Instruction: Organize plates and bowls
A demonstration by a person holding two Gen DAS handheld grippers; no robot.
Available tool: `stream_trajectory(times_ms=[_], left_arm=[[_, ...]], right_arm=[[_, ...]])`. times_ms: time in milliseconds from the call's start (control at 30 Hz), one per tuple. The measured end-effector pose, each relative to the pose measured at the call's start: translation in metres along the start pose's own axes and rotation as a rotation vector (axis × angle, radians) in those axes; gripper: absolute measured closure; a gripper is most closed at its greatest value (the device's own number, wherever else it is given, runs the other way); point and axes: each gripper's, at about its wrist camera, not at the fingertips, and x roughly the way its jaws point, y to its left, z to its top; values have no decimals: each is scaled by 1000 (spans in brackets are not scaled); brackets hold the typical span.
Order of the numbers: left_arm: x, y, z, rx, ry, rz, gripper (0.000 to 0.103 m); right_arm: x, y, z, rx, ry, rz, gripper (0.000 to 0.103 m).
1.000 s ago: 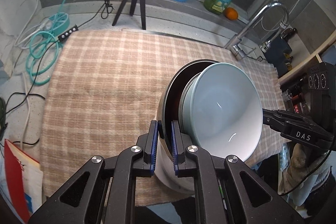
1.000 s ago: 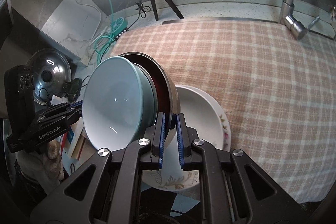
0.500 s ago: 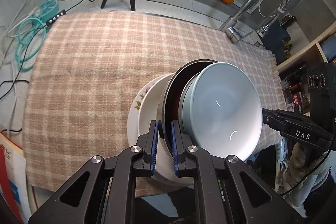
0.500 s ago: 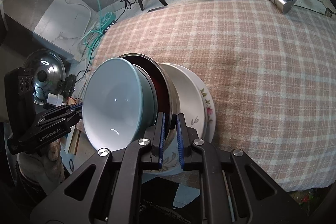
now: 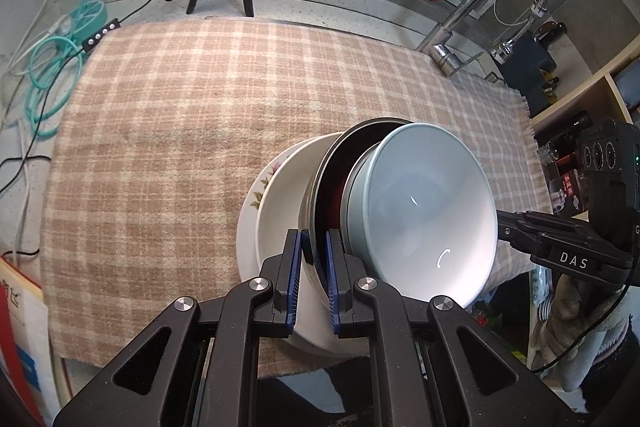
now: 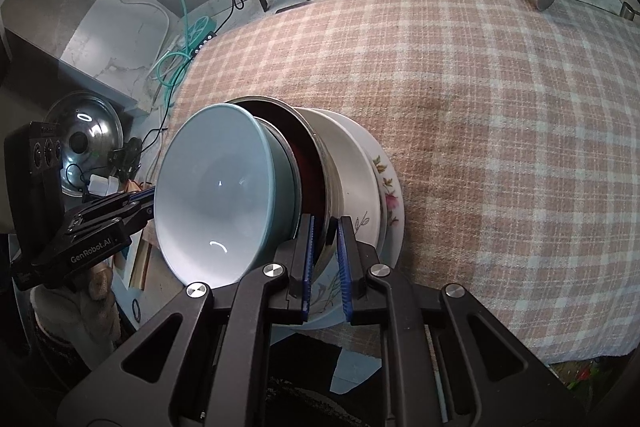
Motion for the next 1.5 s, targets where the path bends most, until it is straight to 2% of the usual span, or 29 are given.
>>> stream_trajectory(times_ms=[500, 867, 900, 933, 1000, 1100, 1200, 1267, 1300, 1367, 1400, 1500], left_arm=[[-12, 1, -2, 17, -36, 26, 90], [-36, -3, -12, 25, -109, 65, 90], [-38, -4, -13, 27, -117, 70, 88], [-42, -4, -15, 28, -125, 73, 82], [-49, -8, -18, 35, -149, 89, 72], [-58, -14, -22, 46, -178, 106, 71], [-66, -19, -27, 46, -200, 113, 58], [-69, -23, -30, 49, -210, 120, 57], [-71, -26, -32, 54, -215, 127, 55], [-76, -30, -36, 62, -224, 138, 47], [-79, -31, -37, 64, -233, 144, 43], [-87, -36, -42, 75, -258, 165, 42]], right_arm=[[-14, 2, 0, -31, -43, -26, 90], [-35, 9, -8, -85, -105, -66, 90], [-37, 10, -10, -88, -112, -67, 90], [-40, 10, -11, -92, -119, -70, 89], [-44, 12, -14, -106, -136, -80, 86], [-54, 17, -20, -129, -172, -92, 68], [-64, 22, -27, -153, -204, -102, 67], [-70, 24, -32, -160, -217, -104, 64], [-73, 25, -35, -164, -223, -105, 58], [-78, 26, -39, -169, -241, -110, 51], [-82, 27, -42, -174, -255, -116, 48], [-91, 30, -47, -187, -283, -133, 47]])
